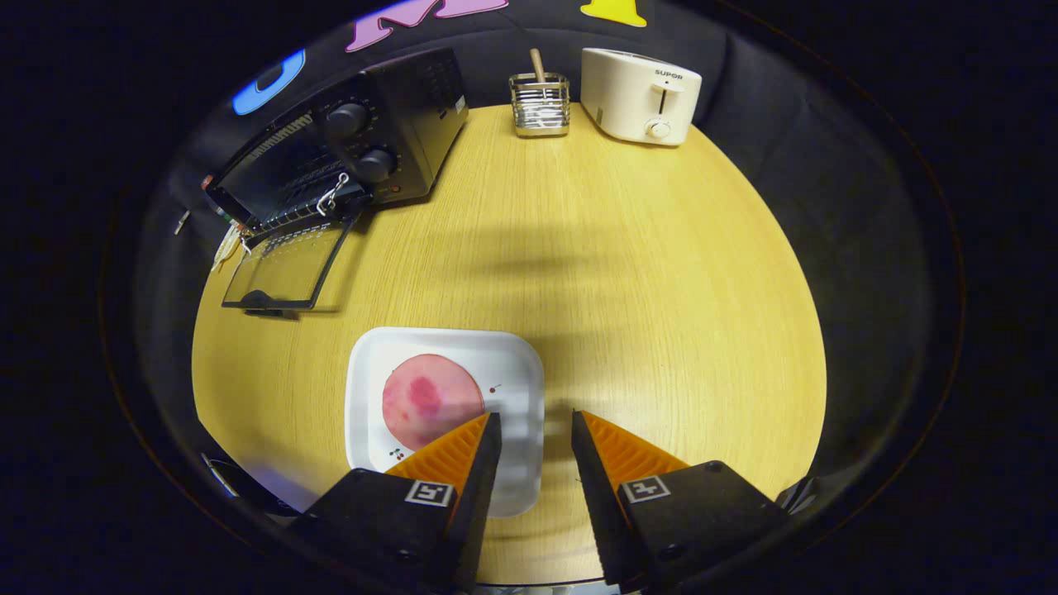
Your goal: Open the toaster oven, put the food inside, and close the toaster oven door.
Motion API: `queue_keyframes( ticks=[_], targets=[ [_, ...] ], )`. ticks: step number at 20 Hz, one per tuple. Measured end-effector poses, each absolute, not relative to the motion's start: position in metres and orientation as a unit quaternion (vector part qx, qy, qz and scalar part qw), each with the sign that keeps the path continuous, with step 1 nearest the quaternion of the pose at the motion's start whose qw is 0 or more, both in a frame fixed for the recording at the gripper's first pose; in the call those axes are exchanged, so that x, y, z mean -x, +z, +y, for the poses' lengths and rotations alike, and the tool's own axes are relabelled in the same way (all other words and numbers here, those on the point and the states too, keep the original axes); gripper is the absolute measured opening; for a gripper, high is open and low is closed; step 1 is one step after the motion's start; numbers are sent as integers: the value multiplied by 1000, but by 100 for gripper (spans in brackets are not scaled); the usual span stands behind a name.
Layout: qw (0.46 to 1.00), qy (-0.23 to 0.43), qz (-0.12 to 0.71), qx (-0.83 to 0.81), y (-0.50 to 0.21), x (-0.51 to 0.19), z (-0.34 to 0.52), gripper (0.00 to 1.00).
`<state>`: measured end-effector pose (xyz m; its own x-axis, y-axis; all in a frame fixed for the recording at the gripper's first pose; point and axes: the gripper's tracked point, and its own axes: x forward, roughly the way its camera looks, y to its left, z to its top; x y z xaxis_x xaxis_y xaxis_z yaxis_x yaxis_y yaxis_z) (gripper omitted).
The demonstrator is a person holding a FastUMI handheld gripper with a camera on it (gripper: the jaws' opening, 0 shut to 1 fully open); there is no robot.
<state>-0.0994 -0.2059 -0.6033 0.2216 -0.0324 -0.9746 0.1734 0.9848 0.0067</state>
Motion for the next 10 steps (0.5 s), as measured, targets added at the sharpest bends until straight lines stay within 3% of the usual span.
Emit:
queue_keyframes(
  ticks=[4, 6, 10],
  targets=[
    [761, -56, 645, -54, -618, 108, -209, 46],
    [755, -61, 650, -59, -618, 105, -211, 15],
    [732, -39, 675, -84, -622, 109, -208, 14]
  ],
)
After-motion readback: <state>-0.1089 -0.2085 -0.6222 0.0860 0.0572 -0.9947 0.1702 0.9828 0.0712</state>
